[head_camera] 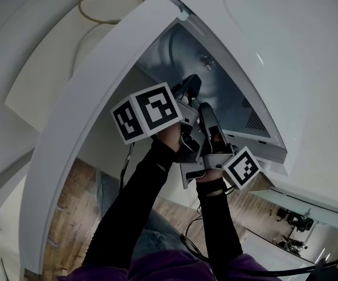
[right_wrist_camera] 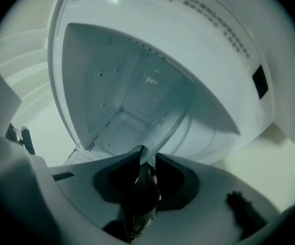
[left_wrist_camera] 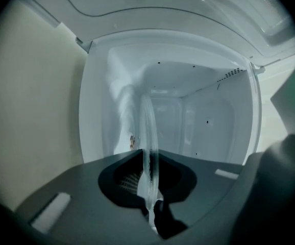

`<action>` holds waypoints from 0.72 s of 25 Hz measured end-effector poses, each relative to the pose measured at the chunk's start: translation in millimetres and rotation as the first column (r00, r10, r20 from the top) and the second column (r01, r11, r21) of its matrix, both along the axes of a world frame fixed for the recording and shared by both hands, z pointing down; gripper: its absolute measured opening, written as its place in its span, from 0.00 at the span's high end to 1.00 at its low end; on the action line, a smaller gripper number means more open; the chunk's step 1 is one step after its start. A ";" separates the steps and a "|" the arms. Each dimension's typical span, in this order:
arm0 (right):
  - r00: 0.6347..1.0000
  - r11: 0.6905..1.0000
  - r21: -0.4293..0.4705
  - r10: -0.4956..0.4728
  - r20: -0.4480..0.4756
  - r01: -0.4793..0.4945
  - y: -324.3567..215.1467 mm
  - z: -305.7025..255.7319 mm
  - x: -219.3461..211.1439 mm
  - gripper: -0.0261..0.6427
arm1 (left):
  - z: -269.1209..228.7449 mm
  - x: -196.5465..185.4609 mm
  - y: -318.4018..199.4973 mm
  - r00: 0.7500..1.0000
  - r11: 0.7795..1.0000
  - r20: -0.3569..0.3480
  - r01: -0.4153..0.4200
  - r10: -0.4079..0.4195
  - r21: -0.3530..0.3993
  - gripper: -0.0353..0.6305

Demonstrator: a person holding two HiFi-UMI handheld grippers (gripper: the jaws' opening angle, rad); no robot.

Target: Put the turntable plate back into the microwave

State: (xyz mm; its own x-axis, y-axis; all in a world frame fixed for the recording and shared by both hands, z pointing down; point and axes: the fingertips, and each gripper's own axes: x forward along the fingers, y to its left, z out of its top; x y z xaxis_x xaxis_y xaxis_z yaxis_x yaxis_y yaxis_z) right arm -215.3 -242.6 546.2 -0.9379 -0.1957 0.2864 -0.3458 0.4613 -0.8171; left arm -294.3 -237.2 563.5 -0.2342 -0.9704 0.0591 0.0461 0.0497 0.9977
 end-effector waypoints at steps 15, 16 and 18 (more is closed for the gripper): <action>0.998 0.996 -0.071 0.050 0.024 -0.048 -7.9 3.1 6.0 0.87 | -0.1 12.4 12.7 1.000 0.996 -0.026 -0.014 0.017 0.084 0.89; 0.998 0.995 -0.078 0.058 0.028 -0.056 -8.8 4.4 6.9 0.87 | 0.8 13.8 13.4 0.999 0.996 -0.036 -0.017 0.020 0.091 0.89; 0.996 0.993 -0.093 0.075 0.038 -0.071 -9.4 6.6 8.0 0.87 | 2.0 15.5 16.2 0.999 0.996 -0.036 -0.029 0.033 0.089 0.88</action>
